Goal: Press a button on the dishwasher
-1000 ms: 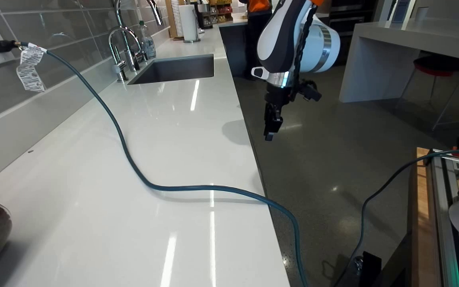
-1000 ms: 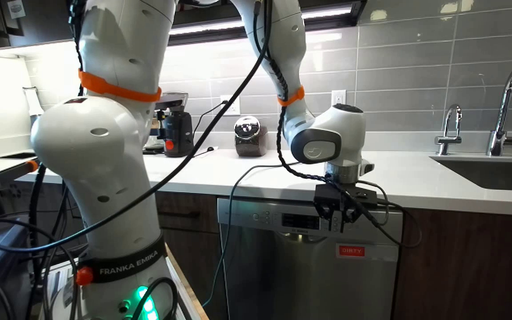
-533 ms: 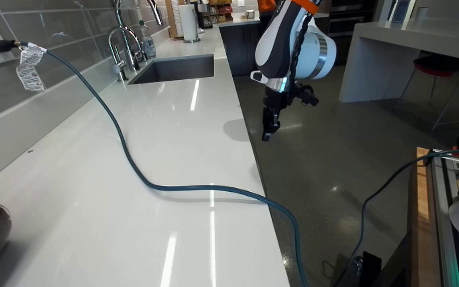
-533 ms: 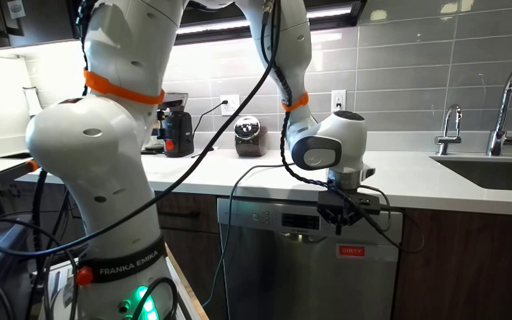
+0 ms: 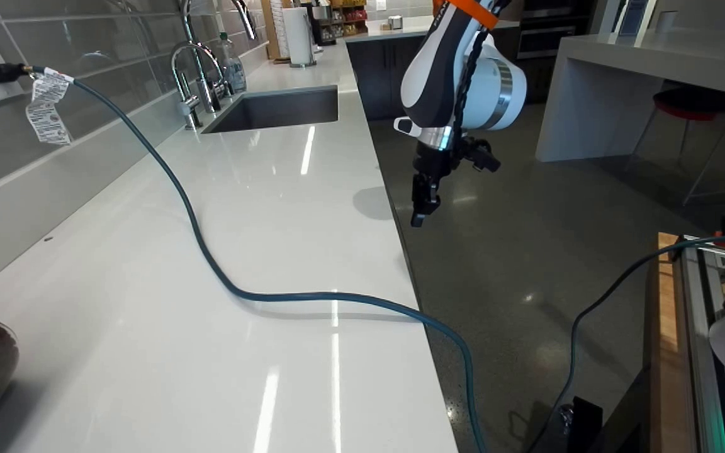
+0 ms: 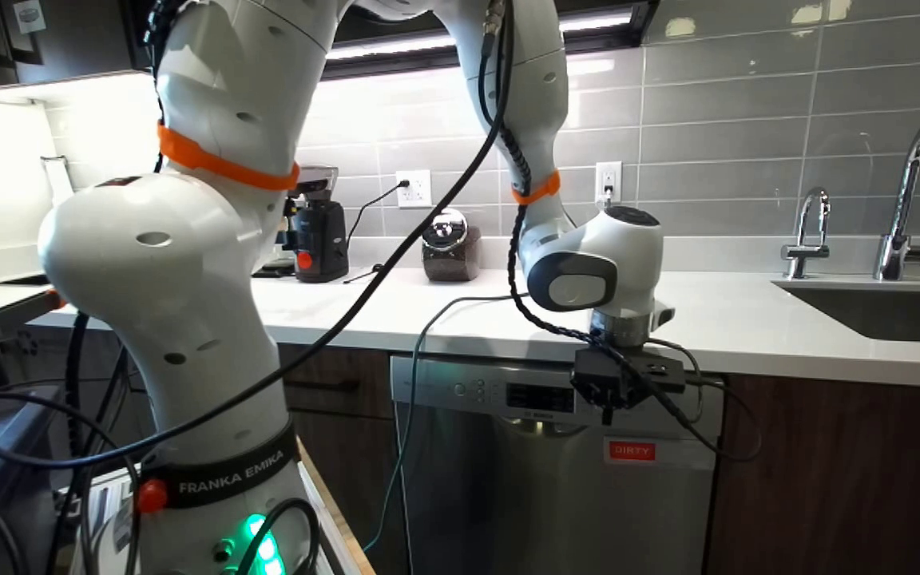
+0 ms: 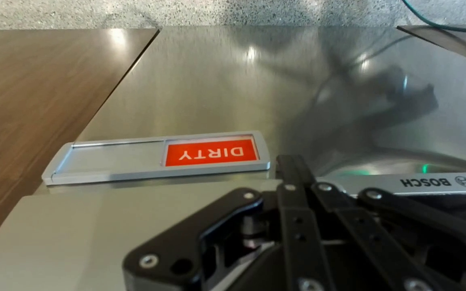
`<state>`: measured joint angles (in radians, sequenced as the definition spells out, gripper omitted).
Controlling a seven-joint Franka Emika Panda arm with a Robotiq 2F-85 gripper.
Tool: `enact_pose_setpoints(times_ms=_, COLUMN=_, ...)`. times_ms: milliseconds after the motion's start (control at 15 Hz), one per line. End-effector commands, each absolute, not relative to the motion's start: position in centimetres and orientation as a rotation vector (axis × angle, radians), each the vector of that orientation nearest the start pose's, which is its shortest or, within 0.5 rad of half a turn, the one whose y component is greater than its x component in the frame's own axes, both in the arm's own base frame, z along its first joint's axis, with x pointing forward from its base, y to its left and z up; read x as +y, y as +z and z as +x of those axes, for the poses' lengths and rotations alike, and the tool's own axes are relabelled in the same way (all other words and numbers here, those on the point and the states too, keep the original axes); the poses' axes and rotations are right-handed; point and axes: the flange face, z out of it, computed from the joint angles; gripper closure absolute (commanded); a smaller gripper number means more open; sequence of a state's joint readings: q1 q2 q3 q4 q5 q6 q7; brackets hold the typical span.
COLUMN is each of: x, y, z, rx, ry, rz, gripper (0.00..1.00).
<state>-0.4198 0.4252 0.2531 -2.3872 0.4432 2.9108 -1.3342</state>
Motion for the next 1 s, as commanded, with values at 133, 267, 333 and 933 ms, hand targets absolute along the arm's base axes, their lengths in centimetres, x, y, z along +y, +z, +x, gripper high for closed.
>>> enact_pose_setpoints(times_ms=133, x=-10.11, y=14.76, z=49.78, rx=-1.063, ry=-0.374, rz=-2.819, gripper=1.00)
enact_pose_setpoints(times_ms=267, x=-10.04, y=14.73, z=49.86, rx=-1.063, ry=-0.380, rz=-2.816, gripper=1.00)
enact_pose_setpoints(times_ms=333, x=-10.00, y=14.76, z=49.91, rx=-1.063, ry=-0.383, rz=-2.815, gripper=1.00)
enact_pose_setpoints(times_ms=933, x=-9.78, y=15.20, z=50.39, rx=-1.063, ry=-0.418, rz=-2.804, gripper=1.00)
